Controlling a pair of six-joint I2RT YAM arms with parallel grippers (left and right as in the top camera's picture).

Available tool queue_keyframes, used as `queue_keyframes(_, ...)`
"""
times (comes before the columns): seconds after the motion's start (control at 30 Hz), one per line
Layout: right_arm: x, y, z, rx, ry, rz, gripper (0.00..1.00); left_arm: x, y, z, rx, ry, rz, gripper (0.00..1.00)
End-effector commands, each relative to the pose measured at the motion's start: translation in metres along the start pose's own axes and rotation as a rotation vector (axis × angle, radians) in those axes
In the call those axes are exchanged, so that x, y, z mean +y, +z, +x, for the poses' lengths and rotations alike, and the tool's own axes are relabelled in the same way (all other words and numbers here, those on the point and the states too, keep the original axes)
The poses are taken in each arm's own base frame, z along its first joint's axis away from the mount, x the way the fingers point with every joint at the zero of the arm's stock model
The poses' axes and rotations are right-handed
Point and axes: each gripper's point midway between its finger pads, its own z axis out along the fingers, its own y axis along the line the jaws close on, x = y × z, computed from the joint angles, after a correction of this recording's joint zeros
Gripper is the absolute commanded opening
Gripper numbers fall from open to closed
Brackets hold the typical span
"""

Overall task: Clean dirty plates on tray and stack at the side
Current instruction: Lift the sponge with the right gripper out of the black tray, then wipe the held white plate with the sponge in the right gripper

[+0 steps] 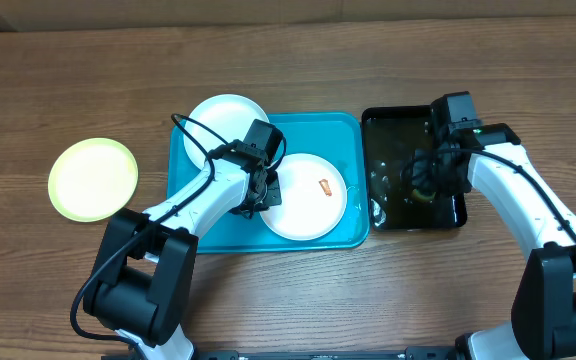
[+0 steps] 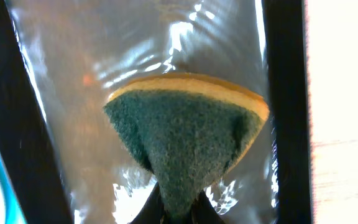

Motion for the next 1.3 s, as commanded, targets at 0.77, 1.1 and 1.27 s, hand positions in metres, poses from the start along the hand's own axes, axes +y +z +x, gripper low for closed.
queue_keyframes(0.77,0.041,-0.041,-0.007,-0.095,-0.237,0.119,0.04,0.005,0.003,0.008,0.018,0.002,-0.026,0.07)
queue_keyframes(1.1,0.117,-0.077,-0.003,-0.092,-0.343,-0.181,0.04,0.005,0.003,0.008,0.017,0.002,-0.026,0.07)
queue_keyframes(1.27,0.150,-0.069,0.009,-0.101,-0.426,-0.183,0.04,0.005,0.003,0.008,0.017,0.002,-0.025,0.06)
